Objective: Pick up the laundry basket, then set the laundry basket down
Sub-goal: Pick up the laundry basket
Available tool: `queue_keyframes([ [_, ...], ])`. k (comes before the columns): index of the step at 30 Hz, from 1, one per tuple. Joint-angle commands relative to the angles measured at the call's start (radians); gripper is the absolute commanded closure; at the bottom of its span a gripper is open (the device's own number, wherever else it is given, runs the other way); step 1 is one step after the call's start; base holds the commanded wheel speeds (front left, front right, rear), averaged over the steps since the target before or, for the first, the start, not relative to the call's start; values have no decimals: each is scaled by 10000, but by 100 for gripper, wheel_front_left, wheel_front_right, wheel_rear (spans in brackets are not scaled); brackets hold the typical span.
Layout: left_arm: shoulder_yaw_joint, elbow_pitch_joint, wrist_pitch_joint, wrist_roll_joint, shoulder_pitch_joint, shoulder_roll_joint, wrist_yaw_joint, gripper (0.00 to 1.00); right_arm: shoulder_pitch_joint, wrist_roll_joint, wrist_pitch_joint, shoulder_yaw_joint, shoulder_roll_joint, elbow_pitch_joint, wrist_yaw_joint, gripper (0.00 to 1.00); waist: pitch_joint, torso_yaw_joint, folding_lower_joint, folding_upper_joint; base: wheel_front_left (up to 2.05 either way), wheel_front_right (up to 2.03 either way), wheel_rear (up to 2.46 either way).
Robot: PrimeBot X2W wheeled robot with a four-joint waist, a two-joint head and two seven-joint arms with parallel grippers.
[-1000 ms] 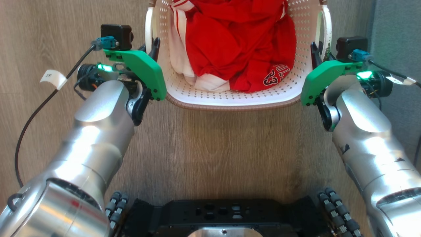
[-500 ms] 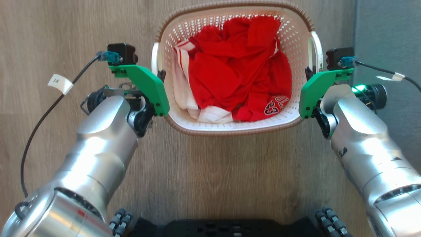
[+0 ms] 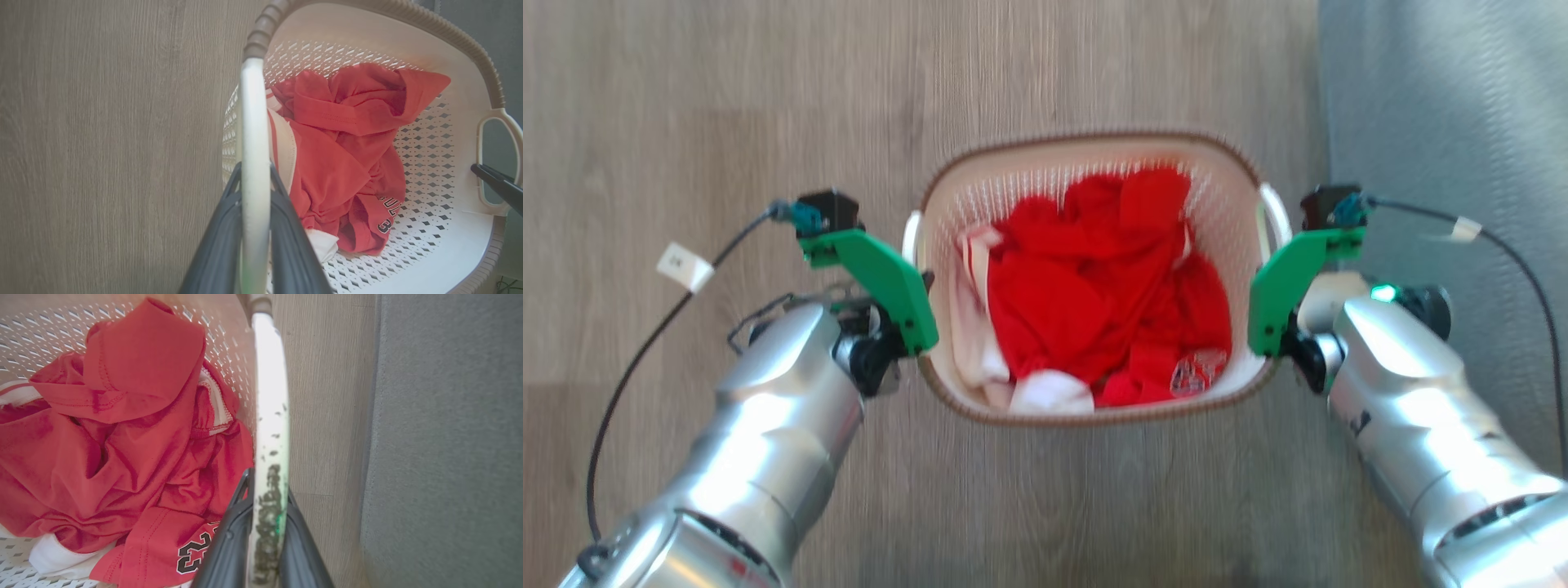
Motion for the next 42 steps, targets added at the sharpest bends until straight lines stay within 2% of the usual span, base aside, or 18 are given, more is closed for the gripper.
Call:
queue_keyframes([
  [1, 144, 56, -18, -79, -67, 356, 37, 100, 272, 105, 56, 195, -41, -45, -103, 100, -752, -59, 1, -1, 0, 0, 0],
  [14, 214, 298, 580, -410, 1093, 502, 224, 100, 1407, 1348, 816, 927, -41, -58, -103, 100, -3296, -131, 1, -1, 0, 0, 0],
  [23, 198, 323, 869, -500, 1713, 685, 326, 100, 1838, 1903, 987, 1291, -41, 48, -103, 100, -4456, -245, 1, -1, 0, 0, 0],
  [42, 52, 334, 944, -445, 2145, 810, 550, 100, 2192, 2875, 1161, 2012, -41, 188, -103, 100, -5351, -300, 1, -1, 0, 0, 0],
])
